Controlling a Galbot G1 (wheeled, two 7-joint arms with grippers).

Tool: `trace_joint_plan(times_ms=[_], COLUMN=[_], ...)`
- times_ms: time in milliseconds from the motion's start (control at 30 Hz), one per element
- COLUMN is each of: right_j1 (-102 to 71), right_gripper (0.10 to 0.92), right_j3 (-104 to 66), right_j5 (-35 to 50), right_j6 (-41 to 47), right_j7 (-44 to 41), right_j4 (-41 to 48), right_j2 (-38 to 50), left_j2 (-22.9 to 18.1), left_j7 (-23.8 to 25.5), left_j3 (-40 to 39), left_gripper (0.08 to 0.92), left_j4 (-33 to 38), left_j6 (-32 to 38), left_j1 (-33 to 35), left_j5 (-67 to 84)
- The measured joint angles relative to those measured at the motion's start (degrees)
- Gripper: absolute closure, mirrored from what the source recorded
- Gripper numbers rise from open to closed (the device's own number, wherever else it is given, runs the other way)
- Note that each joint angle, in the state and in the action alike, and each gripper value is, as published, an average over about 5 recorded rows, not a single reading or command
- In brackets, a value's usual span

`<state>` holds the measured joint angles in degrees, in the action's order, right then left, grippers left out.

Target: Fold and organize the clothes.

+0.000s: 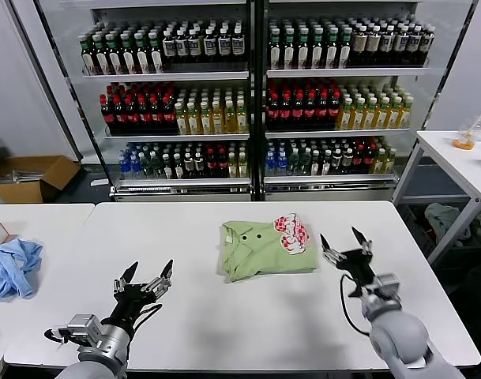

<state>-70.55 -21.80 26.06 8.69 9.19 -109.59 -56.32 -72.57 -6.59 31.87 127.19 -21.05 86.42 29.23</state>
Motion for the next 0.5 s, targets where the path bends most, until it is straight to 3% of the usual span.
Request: trace_joint_plan(times_ms=[500], right_j1=[-14.42], right_gripper=[0.203], right_j3=[-6.57], right_j5=[0.2], right_j6=[0.77], right_j7=[2.76], right_j4=[-10.12], right_j2=[-1.05], left_j2=[-0.76], left_j7=[0.02], left_j3=[0.01], left_gripper=[0.177], left_j4=[1.45], left_j6=[0.15], left_j1=[1.37], left_j5=[-1.97])
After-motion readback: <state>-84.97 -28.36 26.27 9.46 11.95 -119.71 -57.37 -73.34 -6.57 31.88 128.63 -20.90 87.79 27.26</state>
